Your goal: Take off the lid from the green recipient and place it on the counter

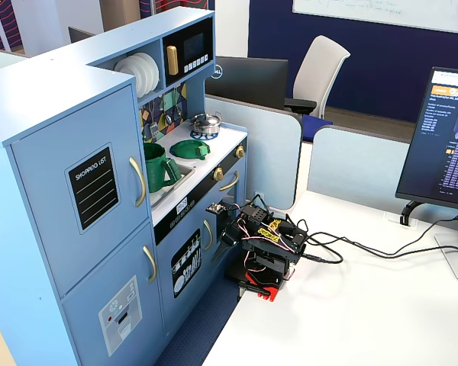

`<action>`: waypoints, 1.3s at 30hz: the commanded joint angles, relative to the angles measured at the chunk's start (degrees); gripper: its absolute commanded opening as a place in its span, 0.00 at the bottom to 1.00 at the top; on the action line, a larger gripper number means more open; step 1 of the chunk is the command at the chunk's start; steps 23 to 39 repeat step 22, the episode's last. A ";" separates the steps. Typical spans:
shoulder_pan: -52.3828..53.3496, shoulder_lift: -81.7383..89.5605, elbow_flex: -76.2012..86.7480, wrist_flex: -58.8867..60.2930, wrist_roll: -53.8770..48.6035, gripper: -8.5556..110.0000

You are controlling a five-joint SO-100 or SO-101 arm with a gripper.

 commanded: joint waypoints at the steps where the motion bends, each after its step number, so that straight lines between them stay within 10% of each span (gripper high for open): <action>1: -0.09 -0.35 -0.53 10.28 3.60 0.37; 39: 0.70 -0.35 -0.44 10.28 4.22 0.31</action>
